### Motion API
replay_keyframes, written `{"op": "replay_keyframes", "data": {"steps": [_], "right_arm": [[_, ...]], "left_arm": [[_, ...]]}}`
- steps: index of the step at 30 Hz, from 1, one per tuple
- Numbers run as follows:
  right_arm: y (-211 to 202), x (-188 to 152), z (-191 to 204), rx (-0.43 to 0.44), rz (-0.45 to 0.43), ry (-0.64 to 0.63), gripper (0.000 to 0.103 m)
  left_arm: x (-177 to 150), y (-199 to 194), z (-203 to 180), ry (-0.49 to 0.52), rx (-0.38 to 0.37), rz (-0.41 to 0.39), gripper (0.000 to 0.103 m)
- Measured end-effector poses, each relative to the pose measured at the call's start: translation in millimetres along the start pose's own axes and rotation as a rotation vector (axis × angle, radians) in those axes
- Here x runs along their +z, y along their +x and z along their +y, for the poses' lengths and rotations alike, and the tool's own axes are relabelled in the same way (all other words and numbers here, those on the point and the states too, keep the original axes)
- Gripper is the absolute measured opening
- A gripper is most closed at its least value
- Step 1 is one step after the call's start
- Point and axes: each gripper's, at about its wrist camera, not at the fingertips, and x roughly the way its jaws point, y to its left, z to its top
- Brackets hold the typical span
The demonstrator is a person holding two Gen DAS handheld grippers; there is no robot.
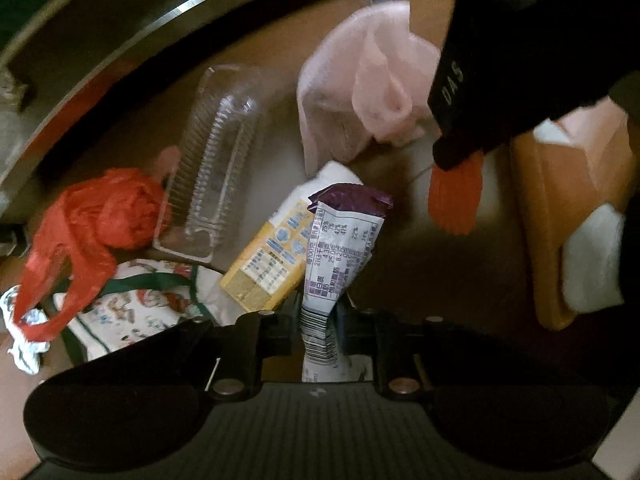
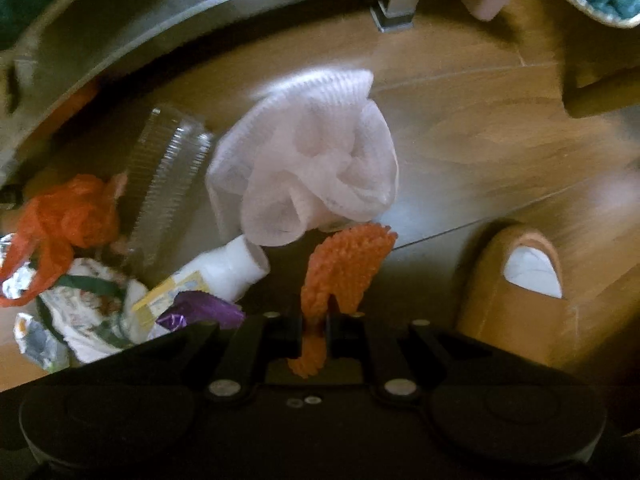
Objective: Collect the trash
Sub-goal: 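Lift both held items up toward the teal wastebasket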
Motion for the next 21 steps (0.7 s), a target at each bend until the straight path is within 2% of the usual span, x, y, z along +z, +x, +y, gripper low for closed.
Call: {"op": "replay_keyframes", "data": {"steps": [9, 15, 21], "right_arm": [[-95, -20, 10, 0.082, -0.134, -0.057, 0.009], [-171, -41, 10, 0.152, -0.283, -0.143, 0.009], [-260, -72, 16, 0.203, -0.471, -0.305, 0.009]], "left_arm": [[0, -84, 8, -0.121, 0.063, -0.117, 0.016], [-12, -158, 27, -0.261, 0.104, -0.238, 0.016], [-28, -245, 31, -0.356, 0.143, -0.391, 0.017]]}}
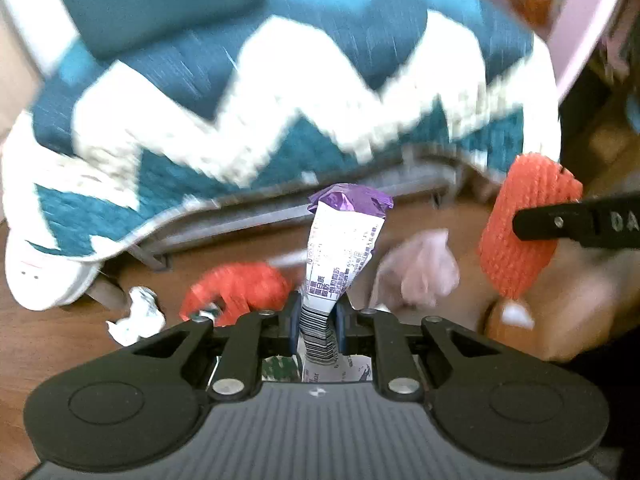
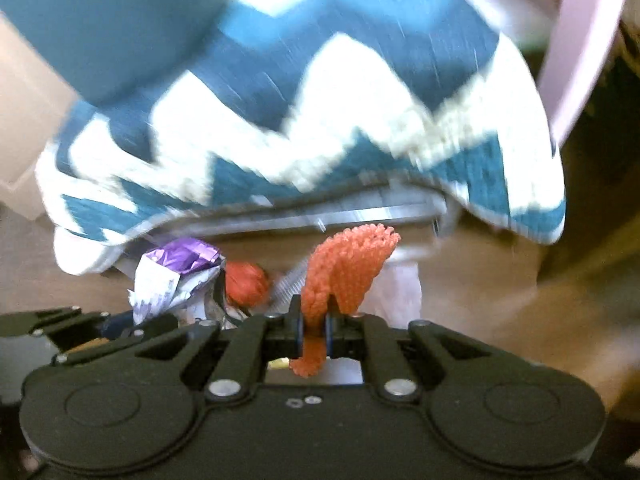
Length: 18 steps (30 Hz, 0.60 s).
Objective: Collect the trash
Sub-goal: 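Lift both held items up toward the teal wastebasket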
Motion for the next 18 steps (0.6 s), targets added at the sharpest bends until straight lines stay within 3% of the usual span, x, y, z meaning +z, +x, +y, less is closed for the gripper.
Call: {"op": "replay_keyframes", "data": {"steps": [10, 18], "right_arm": [[-132, 37, 61, 0.065, -0.299, -0.314, 0.009], [-205, 84, 94, 0.088, -0.474, -0.487, 0.009]], "left_arm": [[51, -133, 36, -0.131, 0.006, -0.281, 0.017], [104, -234, 64, -0.136, 0.037, -0.500, 0.017]]}}
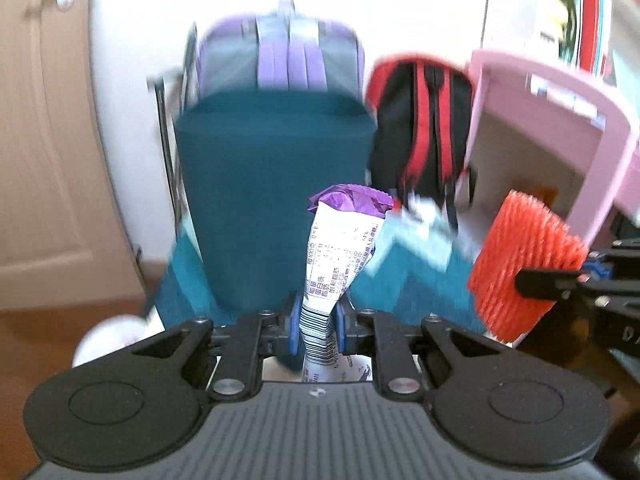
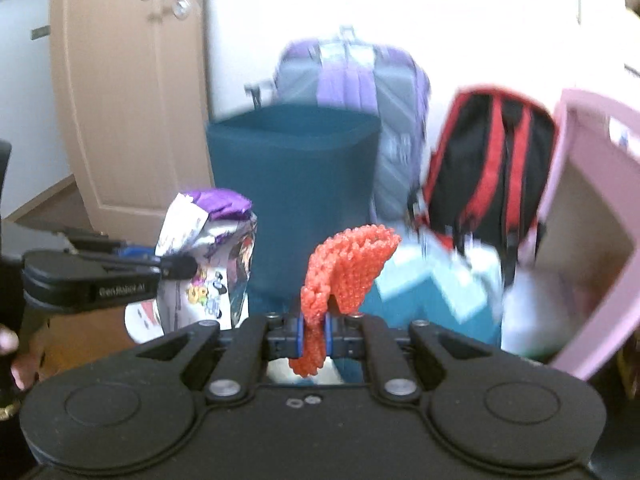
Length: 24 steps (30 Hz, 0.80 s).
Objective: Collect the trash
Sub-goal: 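Lift both held items up toward the teal wastebasket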
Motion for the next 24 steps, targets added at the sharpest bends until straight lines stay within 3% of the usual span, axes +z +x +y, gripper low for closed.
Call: {"op": "replay_keyframes", "data": {"steps": [7, 13, 18, 24], "right_arm": [[-3, 79, -2, 0.002, -0.115, -0.064, 0.009], [18, 132, -3, 0.010, -0.165, -0.086, 0.009], [47, 153, -4, 0.012, -0.160, -0.099, 0.009], [98, 167, -10, 0.019, -0.107, -0.091, 0.009]], "left_arm": [[94, -29, 11, 0.000, 0.028, -0.153, 0.017], [156, -24, 8, 0.058, 0.082, -0.242, 0.017], [182, 10, 16, 0.082, 0.136, -0.246, 0.017], [192, 62, 33, 0.087, 0.170, -0.186, 0.017]]}}
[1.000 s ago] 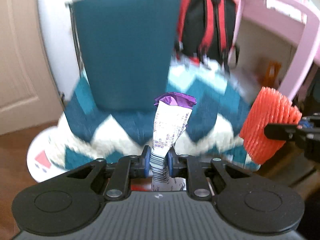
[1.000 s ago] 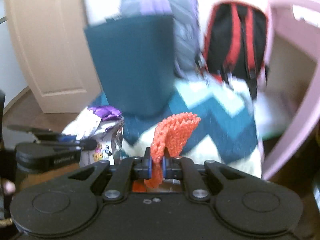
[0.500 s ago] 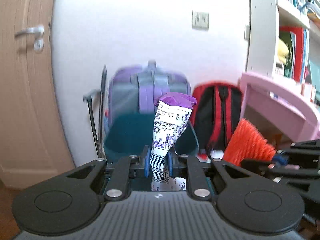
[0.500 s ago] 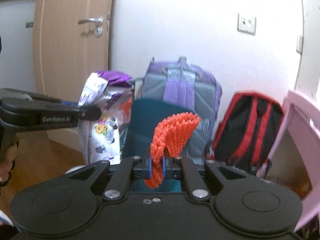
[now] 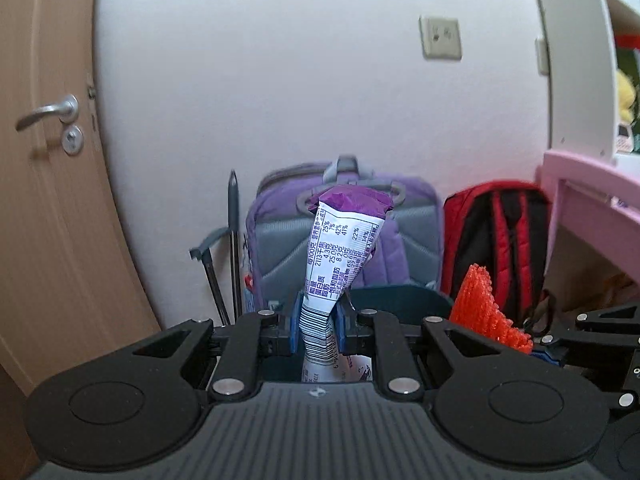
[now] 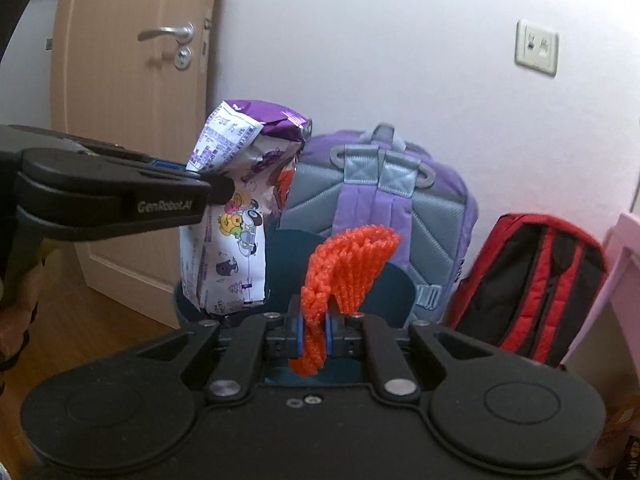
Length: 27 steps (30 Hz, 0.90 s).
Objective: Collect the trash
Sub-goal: 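Lift both held items up toward the teal wastebasket, then open left tool dropping wrapper into basket while right tool releases orange net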
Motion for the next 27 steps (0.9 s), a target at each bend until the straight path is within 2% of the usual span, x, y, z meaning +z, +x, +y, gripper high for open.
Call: {"op": "replay_keyframes", "data": {"steps": [7, 13, 18, 22, 24, 25, 27], "right_arm": [[51, -10, -5, 0.015, 0.079, 0.010, 0.009], [84, -25, 9, 0.022, 0.133, 0.025, 0.010], [101, -31, 15, 0.022, 0.156, 0.037, 0.016], [104, -32, 16, 0.012, 0.181, 0.033, 0.027], [105, -32, 15, 0.009, 0.192, 0.031, 0.028], [103, -33, 16, 0.002, 0.195, 0.029, 0.033], [101, -31, 16, -0.013, 0.197, 0.025, 0.037]], "left_arm": [[-23, 56, 0, 0.006, -0.033, 0.117, 0.017], [-40, 93, 1, 0.014, -0.053, 0.222, 0.017], [-45, 113, 4, 0.028, -0.075, 0.306, 0.017], [-51, 119, 2, 0.031, -0.082, 0.338, 0.018], [-52, 119, 1, 0.037, -0.072, 0.344, 0.030], [-52, 118, 0, 0.033, -0.070, 0.340, 0.032], [-51, 115, 1, 0.021, -0.053, 0.332, 0.049]]}}
